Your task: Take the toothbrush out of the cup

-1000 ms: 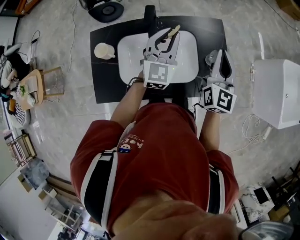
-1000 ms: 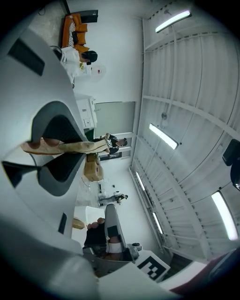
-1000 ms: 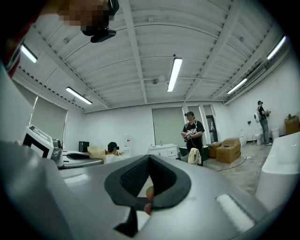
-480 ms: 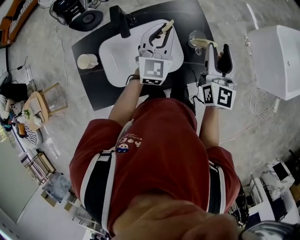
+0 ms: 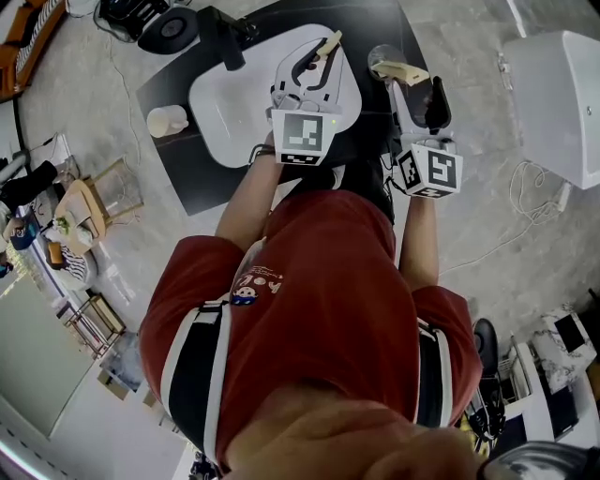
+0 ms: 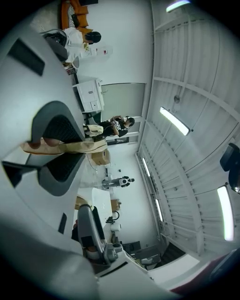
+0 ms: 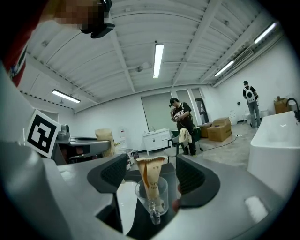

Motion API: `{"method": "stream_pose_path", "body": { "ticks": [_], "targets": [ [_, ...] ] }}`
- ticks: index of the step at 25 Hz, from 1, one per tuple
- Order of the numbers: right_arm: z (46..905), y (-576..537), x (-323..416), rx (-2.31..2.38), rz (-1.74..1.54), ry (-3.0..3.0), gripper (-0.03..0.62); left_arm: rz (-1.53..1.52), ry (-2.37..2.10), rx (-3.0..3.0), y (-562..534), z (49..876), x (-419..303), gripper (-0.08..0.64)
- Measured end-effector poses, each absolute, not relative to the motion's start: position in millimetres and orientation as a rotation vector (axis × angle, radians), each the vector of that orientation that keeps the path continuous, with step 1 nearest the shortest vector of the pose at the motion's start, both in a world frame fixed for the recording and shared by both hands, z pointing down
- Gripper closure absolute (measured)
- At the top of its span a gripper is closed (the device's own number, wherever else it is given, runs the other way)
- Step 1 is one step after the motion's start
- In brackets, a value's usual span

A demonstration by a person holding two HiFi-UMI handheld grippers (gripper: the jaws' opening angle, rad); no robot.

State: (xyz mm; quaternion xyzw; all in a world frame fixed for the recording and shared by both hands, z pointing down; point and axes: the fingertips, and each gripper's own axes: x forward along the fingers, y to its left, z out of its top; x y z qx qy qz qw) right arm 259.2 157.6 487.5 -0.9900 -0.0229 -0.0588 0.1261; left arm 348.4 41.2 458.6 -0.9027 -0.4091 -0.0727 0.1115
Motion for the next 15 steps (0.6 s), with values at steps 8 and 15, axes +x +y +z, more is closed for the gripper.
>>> {"method": "stream_pose_path", "body": {
  "ticks": [8,15],
  "targets": [
    [522,156,274,-2.876,-0.282,0.003,0.264,-0.249,-1.151,-2.64,43,469,354,0.491],
    [529,153,278,-2.9,-0.327,0.064,0.341,-0.258,-1.124,-2.652,43,468,355,0.491]
  ]
}}
